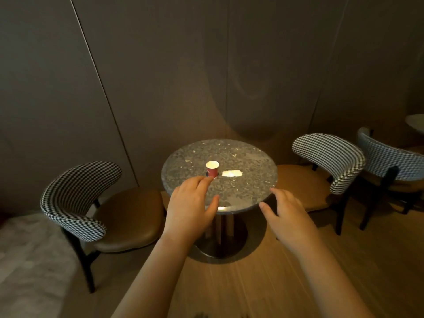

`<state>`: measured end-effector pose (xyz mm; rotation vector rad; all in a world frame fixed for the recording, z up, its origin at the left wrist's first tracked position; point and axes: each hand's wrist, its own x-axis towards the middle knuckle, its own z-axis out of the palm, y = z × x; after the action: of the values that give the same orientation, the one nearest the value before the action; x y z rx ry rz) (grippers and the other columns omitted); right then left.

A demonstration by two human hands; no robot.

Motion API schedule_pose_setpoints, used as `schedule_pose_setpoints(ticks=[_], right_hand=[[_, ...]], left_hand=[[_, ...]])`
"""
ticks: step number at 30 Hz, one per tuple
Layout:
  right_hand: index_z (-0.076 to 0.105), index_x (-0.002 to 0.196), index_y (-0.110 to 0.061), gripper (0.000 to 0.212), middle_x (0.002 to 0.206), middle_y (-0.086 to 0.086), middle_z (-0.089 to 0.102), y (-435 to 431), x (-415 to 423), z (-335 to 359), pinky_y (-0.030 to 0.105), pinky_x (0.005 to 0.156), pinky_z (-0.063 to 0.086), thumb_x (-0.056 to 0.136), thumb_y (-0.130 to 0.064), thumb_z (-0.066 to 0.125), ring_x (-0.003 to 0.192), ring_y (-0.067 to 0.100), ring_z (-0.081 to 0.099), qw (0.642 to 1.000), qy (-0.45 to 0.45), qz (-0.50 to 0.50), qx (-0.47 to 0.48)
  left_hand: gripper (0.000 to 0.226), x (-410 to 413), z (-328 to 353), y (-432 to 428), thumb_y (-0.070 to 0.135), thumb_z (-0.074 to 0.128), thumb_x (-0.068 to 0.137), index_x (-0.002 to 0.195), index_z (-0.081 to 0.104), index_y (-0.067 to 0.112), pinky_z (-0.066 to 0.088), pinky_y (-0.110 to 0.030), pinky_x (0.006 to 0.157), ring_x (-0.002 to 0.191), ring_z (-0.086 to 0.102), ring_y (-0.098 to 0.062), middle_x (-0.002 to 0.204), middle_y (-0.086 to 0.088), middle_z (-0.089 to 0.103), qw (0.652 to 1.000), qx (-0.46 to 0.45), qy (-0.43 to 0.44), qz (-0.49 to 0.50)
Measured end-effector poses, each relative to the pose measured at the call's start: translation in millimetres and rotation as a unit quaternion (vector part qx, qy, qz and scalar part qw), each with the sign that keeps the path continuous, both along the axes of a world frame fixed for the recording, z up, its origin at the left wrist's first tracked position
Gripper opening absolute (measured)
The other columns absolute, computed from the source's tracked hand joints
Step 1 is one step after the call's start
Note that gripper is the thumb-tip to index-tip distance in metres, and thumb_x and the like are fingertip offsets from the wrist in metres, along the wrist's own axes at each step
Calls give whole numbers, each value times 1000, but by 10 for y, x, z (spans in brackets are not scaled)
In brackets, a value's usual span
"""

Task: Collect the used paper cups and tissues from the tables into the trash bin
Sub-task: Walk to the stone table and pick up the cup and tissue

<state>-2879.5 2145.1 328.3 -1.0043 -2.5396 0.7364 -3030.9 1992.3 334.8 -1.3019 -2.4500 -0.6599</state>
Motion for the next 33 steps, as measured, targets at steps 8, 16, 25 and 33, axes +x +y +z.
schedule_pose_setpoints(ticks=[8, 16, 25, 33], right_hand=[[31, 143, -24, 54, 147, -5, 34, 929, -1307, -536, 38, 104, 38, 95, -47, 43, 134, 16, 31, 997, -57, 40, -24], [36, 141, -19, 51, 144, 3, 37, 1876, -2615, -1212, 37, 102, 37, 95, -38, 49, 130, 22, 36, 991, -109, -19, -81], [40, 138, -13, 50, 138, 9, 42, 2503, -3295, -1950, 34, 102, 36, 93, -31, 55, 127, 25, 40, 969, -185, -51, -158], [54, 126, -12, 40, 130, 8, 51, 2991, -3909, -2271, 32, 97, 39, 89, -24, 62, 118, 24, 50, 979, -137, -43, -146]], left_hand=[[45, -1191, -515, 851, 37, 58, 89, 130, 53, 19, 46, -31, 91, 111, 55, -16, 122, 0, 59, 999, -2, -29, 24], [36, -2542, -1075, 1812, 30, 61, 88, 122, 58, 16, 47, -34, 84, 101, 58, -20, 114, -4, 61, 997, -36, -65, -35], [36, -3464, -1863, 2558, 24, 49, 94, 129, 52, 19, 40, -29, 91, 113, 50, -17, 123, -2, 53, 962, -110, -248, -40], [36, -3760, -2144, 3017, 16, 56, 92, 128, 56, 18, 50, -33, 89, 111, 57, -19, 129, -4, 55, 951, -125, -282, 6]])
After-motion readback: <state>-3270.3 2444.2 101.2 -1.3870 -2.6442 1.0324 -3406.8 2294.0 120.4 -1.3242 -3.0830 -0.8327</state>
